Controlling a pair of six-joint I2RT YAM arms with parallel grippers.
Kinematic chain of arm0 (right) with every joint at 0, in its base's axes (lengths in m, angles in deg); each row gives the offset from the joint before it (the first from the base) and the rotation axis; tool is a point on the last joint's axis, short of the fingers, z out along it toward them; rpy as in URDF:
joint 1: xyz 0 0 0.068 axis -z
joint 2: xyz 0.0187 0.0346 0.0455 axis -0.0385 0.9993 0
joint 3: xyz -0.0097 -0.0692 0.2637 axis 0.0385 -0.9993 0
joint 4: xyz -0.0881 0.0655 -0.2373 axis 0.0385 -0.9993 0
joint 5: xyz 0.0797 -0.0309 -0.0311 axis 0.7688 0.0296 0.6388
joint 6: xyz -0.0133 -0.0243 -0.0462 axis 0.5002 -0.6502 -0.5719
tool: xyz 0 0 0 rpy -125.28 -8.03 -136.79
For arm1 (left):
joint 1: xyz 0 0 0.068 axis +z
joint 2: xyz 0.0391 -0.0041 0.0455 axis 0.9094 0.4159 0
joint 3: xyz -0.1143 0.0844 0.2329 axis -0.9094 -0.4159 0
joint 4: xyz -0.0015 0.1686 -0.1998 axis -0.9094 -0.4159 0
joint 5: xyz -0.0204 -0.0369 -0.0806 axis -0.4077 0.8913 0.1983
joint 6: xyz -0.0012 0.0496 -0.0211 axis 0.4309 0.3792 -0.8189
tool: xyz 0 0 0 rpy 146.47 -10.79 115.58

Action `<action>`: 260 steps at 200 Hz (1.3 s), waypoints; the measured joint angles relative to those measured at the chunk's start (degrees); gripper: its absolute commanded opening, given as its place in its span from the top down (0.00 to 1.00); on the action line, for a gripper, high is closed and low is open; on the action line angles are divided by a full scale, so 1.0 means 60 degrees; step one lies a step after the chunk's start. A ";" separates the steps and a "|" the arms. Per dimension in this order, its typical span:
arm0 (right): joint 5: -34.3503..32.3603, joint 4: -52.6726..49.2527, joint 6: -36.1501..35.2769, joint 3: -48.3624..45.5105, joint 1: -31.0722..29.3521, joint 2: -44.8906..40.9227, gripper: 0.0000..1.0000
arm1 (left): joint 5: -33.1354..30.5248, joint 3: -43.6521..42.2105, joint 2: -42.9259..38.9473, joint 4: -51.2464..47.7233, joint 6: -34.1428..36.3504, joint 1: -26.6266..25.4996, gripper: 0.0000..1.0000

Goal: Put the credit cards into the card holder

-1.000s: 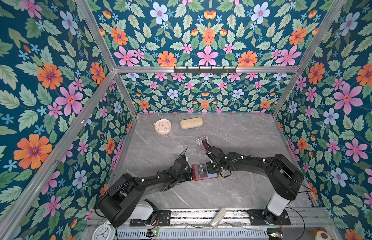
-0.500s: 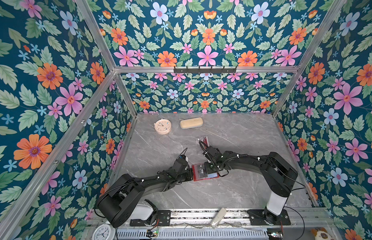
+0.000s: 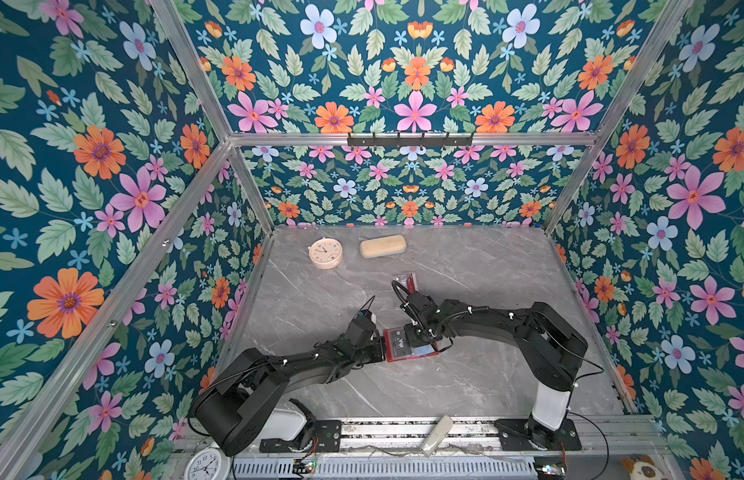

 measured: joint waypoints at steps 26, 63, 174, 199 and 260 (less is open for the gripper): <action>-0.0007 -0.0102 -0.0029 0.0087 -0.0018 0.0106 0.73 | 0.0000 0.0004 0.0004 -0.0004 0.0000 0.0000 1.00; -0.0033 -0.0157 -0.0076 0.0138 -0.0058 0.0135 0.67 | 0.0000 0.0040 0.0029 -0.0029 0.0004 0.0000 1.00; 0.0288 0.1144 0.0393 -0.1872 0.0404 -0.1942 0.62 | -0.0528 0.0882 -0.0918 -0.1432 0.0699 -0.0004 0.62; 0.0324 0.1446 0.0535 -0.2408 0.0765 -0.2561 0.67 | -0.0510 0.1300 -0.1013 -0.1596 0.1031 -0.0055 0.62; 0.0550 0.1647 0.0608 -0.2980 0.1115 -0.2565 0.76 | 0.0474 0.2047 0.0244 -0.0922 0.1282 -0.0576 0.63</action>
